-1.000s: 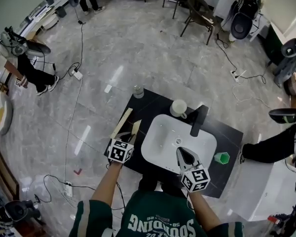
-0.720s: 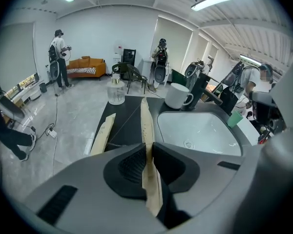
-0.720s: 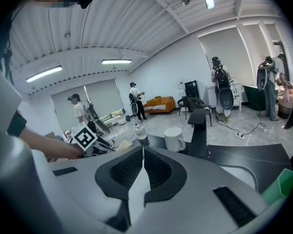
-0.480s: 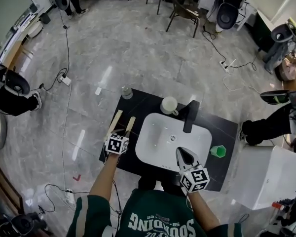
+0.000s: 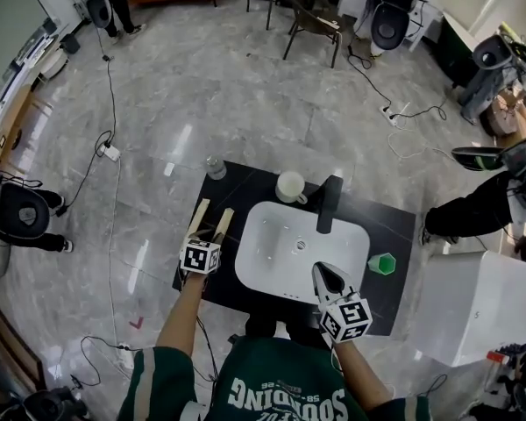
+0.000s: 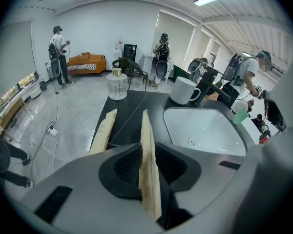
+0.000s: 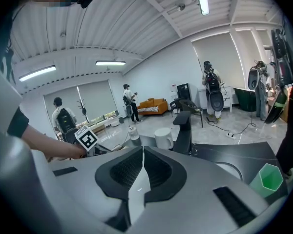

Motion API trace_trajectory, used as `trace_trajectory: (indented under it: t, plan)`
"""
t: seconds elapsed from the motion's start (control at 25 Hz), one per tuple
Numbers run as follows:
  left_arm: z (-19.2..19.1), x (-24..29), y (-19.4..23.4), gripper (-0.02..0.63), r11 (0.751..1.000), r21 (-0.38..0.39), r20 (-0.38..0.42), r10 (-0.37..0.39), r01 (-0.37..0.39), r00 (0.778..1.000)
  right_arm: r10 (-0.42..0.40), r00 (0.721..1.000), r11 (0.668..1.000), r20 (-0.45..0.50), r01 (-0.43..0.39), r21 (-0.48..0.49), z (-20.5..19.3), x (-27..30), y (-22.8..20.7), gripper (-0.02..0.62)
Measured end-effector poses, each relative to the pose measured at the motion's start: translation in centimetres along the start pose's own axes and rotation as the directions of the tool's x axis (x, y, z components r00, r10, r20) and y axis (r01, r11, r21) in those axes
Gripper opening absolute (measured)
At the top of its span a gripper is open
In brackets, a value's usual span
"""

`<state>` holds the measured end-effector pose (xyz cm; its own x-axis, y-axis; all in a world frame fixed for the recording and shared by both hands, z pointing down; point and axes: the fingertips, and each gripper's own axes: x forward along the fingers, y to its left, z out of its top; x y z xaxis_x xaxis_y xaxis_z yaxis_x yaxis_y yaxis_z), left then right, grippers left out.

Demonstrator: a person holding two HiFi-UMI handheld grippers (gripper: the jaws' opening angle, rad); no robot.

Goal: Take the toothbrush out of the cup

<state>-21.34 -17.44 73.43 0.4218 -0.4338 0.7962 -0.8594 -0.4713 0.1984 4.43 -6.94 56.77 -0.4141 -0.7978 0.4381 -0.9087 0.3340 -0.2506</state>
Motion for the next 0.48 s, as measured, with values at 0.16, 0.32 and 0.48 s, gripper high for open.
trace_trajectory:
  t: [0.16, 0.32, 0.48]
  plan:
    - [0.8, -1.1, -0.5, 0.086, 1.0, 0.021, 0.031, 0.005, -0.006, 1.0, 0.007, 1.0, 1.0, 0.002, -0.007, -0.001, 0.0, -0.3, 0.1, 0.041]
    - [2.0, -2.6, -2.4, 0.086, 0.999, 0.039, 0.088, -0.006, 0.003, 0.996, 0.018, 1.0, 1.0, 0.011, -0.018, -0.008, 0.1, -0.7, 0.4, 0.041]
    - [4.2, -4.2, -6.0, 0.084, 0.996, 0.076, 0.186, -0.062, 0.048, 0.981, 0.023, 0.999, 1.0, 0.022, -0.023, -0.02, 0.5, -1.2, 0.3, 0.041]
